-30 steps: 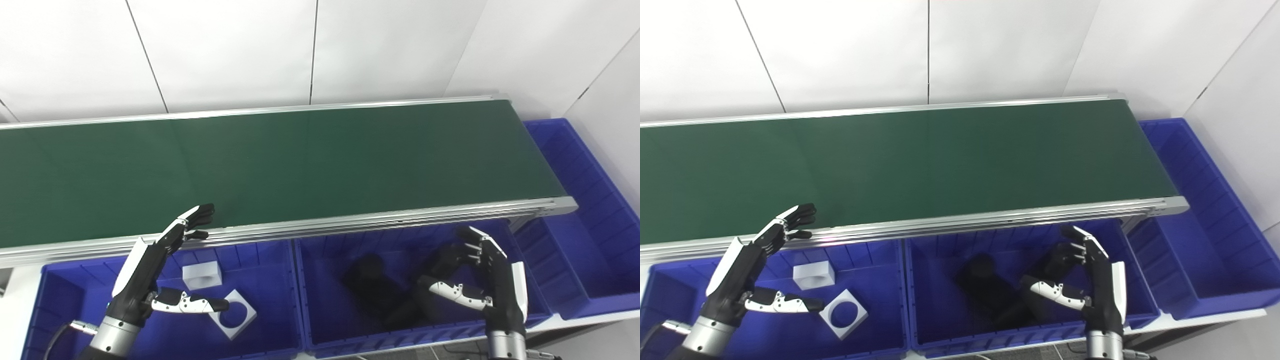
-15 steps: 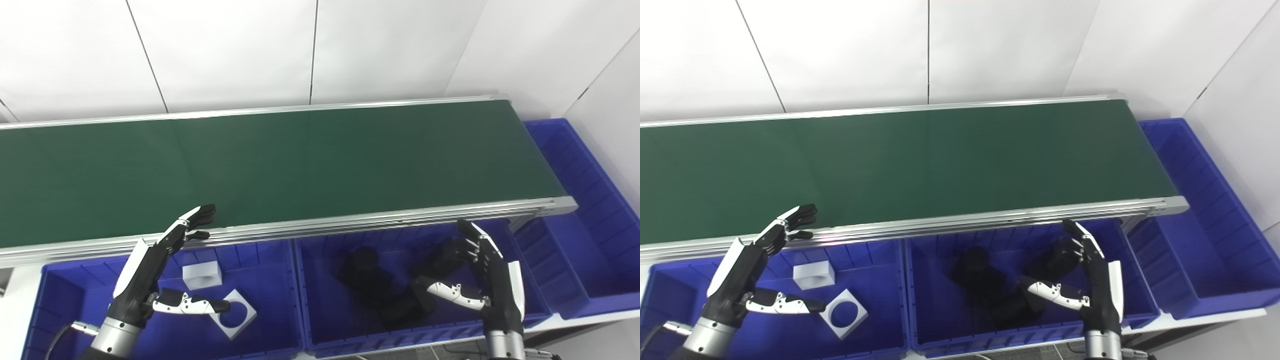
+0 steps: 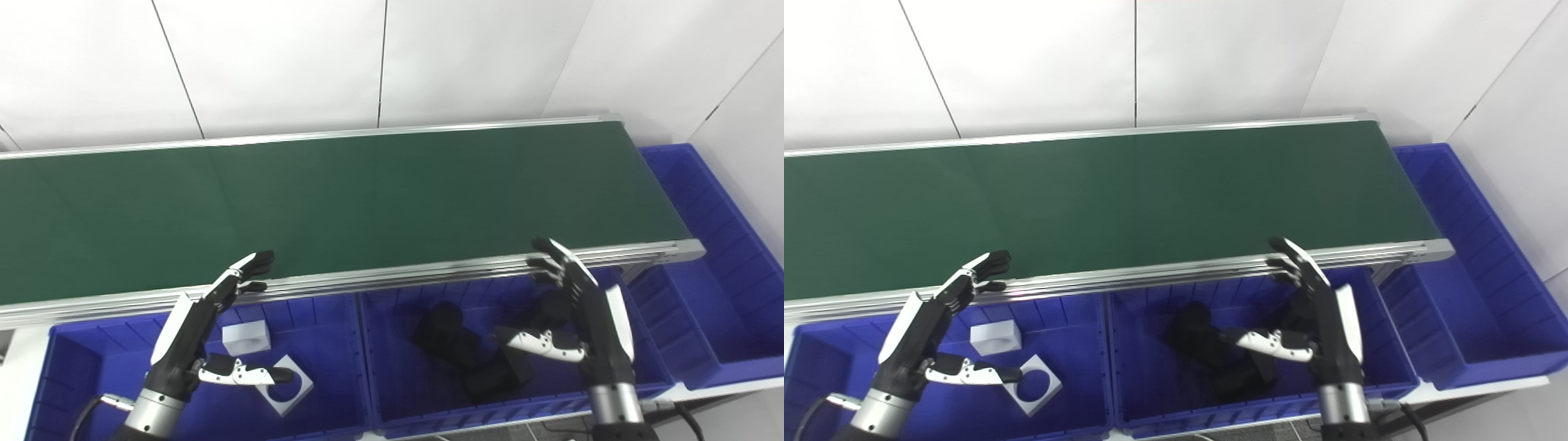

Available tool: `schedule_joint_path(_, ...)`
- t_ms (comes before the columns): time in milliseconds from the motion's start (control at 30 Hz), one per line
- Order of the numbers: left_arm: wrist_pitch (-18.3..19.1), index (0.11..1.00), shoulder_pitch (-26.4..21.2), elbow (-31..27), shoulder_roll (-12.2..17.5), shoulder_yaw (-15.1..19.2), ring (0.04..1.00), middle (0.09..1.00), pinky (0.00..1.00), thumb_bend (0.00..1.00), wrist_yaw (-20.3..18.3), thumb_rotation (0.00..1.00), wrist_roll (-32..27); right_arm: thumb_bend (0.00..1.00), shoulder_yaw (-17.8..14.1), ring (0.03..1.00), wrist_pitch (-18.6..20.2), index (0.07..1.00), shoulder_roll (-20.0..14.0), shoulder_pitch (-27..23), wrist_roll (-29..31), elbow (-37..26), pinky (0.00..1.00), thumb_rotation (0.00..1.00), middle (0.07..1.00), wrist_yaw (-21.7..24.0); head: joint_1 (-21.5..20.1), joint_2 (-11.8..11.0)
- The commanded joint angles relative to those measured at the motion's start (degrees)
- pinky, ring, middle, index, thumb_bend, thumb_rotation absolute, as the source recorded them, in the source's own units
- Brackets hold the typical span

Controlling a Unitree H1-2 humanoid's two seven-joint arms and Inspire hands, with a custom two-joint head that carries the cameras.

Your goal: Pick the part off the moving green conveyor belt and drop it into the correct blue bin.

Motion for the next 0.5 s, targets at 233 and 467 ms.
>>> schedule_joint_path(233,-2.2,0.88,0.0,-0.8,-0.5,-1.0,0.856,0.872,0.76,1.0,2.3,0.18,1.2,1.0,3.8,0.825,2.7,0.876,-1.5,-5.4,2.7,-2.8,0.73,0.27,0.914,4.8,6.9,-1.3)
schedule_joint_path(467,-2.2,0.863,0.5,-1.5,-1.2,-1.8,0.848,0.877,0.76,1.0,2.5,0.15,1.2,1.0,7.0,0.854,1.3,0.906,-1.5,-9.0,1.6,0.9,0.73,0.29,0.948,6.3,12.1,-2.3)
